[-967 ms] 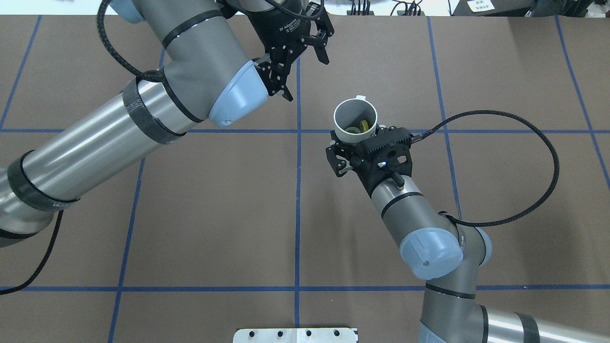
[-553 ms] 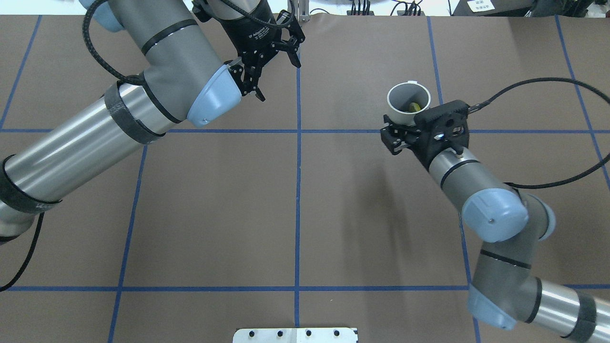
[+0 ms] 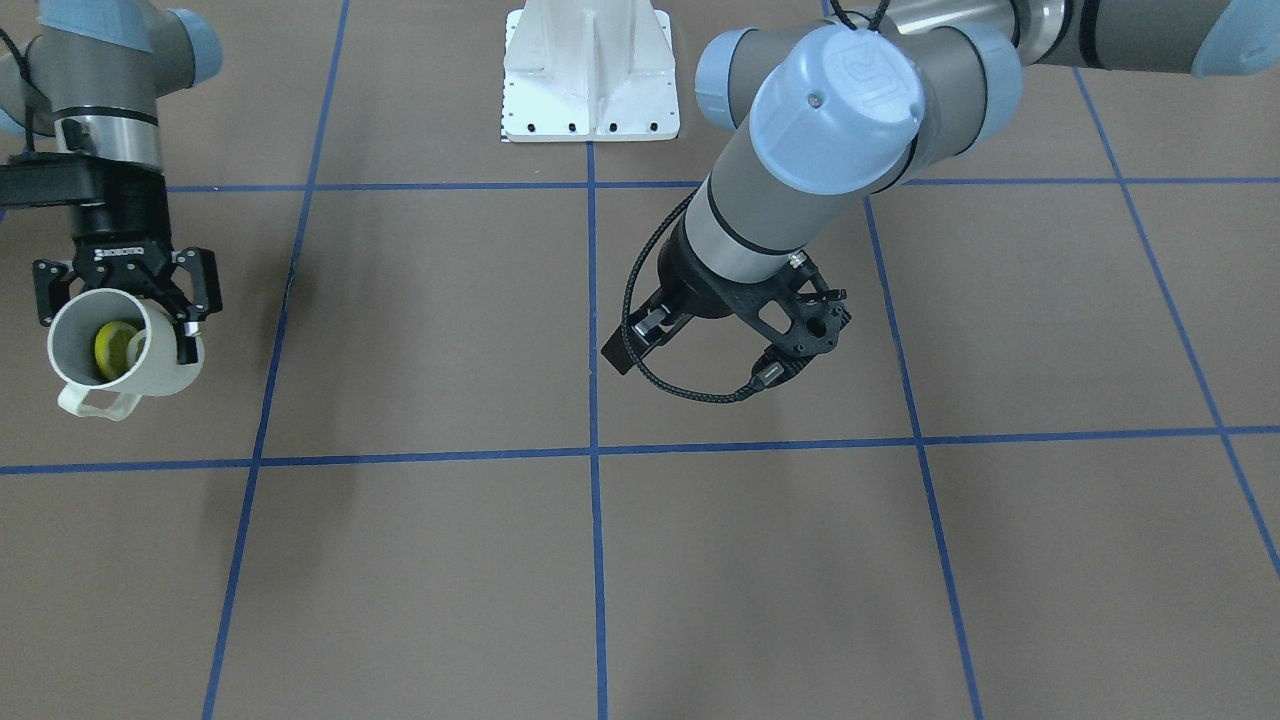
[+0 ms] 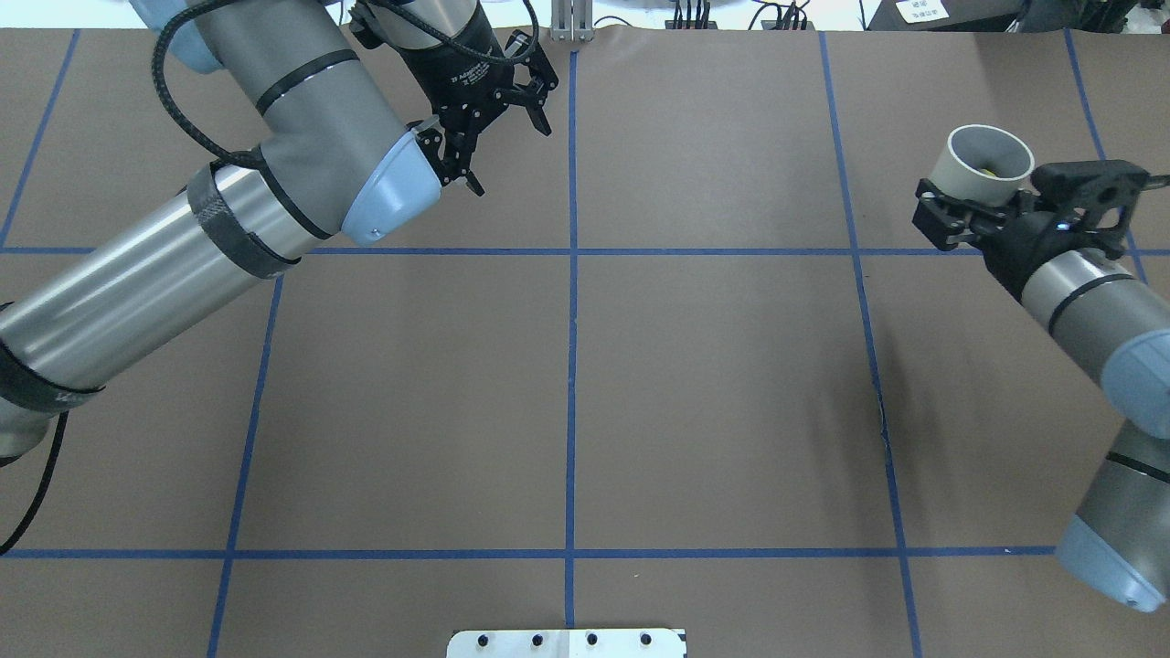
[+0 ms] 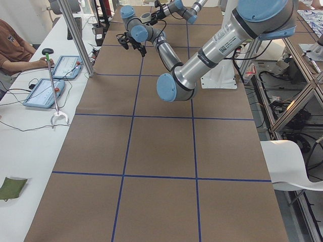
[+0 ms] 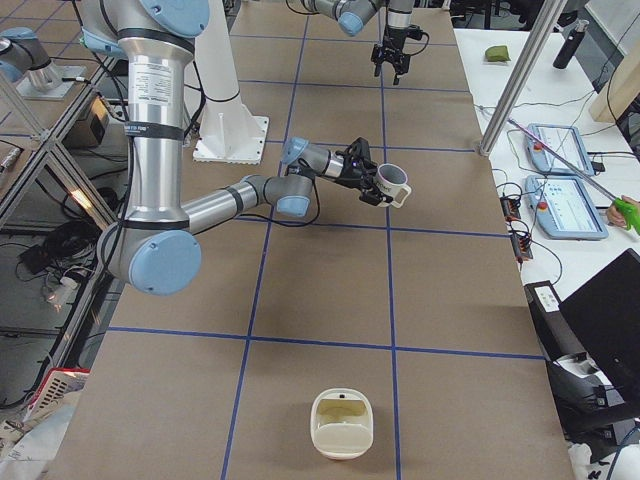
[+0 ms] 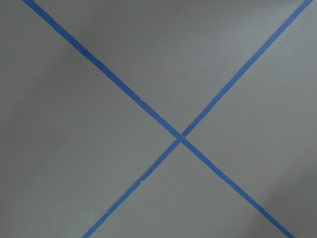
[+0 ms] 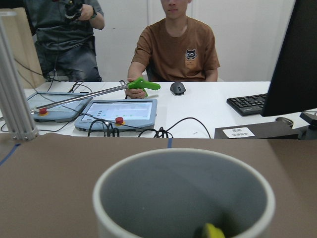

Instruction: Left arm hands cup to right arm to dump lemon

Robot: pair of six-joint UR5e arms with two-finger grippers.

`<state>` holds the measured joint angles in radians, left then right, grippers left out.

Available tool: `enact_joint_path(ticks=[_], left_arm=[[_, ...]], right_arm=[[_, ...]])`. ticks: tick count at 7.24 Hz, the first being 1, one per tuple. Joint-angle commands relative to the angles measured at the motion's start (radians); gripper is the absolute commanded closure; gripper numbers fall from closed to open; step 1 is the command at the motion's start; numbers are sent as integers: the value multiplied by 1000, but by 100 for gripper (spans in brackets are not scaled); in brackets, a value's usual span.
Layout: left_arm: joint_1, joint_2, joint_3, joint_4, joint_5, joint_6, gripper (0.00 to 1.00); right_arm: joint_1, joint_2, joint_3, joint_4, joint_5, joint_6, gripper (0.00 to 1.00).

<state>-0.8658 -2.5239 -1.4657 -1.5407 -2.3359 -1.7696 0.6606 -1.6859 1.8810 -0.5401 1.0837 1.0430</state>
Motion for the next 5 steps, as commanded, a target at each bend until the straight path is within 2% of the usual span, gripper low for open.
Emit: enact_joint_path(ticks=[1, 2, 3, 4, 5], left_arm=[[-1, 0, 7, -1, 18, 1, 0], [-1, -1, 8, -1, 23, 1, 0], [1, -1, 7, 1, 23, 1, 0], [1, -1, 7, 1, 24, -1, 0], [1, -3, 7, 1, 24, -1, 0]], right_arm=[[77, -164, -66, 247, 89, 63, 96], [126, -200, -122, 322, 158, 177, 96], [208, -207, -204, 421, 251, 214, 96], [352, -202, -311, 536, 415, 224, 96], [472, -195, -359, 561, 521, 282, 96]])
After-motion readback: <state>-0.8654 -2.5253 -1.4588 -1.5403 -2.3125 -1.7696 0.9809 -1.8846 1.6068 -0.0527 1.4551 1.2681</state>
